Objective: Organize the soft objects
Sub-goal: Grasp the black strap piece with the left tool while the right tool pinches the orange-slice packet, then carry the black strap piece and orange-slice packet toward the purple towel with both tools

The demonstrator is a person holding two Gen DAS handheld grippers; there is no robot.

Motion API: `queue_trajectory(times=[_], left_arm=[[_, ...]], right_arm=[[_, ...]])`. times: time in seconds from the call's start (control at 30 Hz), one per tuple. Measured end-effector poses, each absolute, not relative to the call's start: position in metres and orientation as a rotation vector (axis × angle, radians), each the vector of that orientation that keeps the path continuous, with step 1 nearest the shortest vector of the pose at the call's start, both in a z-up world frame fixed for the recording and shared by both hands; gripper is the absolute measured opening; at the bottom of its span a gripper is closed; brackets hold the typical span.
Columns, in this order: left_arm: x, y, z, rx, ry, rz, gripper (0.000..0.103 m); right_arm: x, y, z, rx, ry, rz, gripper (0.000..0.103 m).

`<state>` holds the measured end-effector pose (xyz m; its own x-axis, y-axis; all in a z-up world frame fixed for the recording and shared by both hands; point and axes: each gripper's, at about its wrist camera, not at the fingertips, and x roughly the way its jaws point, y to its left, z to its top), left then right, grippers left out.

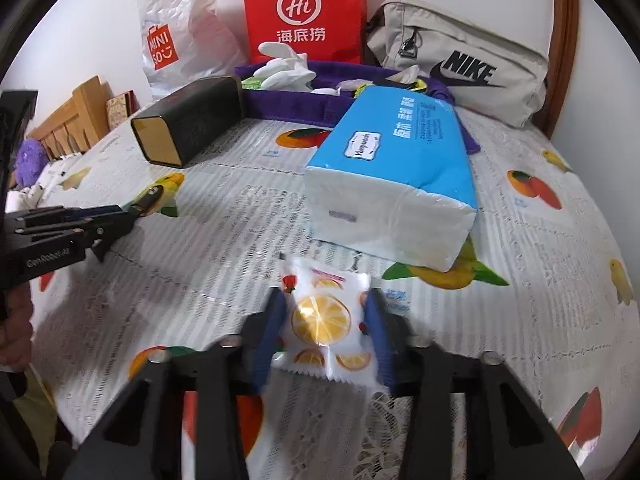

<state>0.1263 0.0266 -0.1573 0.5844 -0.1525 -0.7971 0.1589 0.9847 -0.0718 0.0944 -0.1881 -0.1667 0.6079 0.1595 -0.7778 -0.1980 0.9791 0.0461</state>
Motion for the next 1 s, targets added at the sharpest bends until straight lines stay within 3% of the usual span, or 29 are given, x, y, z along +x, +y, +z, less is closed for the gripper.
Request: queue_trajectory(times=[0.2, 1.0], left_arm=[[0.121, 0.030, -0.148, -0.014, 0.925, -0.190, 0.020], [0.126, 0.036, -0.089, 0.007, 0.817, -0.159, 0.020]], right_arm=[[0.094, -0.193, -0.163, 0.010, 0.926, 0.240, 0.015], [0.082, -0.209, -0.102, 0.052, 0.842, 0.293, 0.013]])
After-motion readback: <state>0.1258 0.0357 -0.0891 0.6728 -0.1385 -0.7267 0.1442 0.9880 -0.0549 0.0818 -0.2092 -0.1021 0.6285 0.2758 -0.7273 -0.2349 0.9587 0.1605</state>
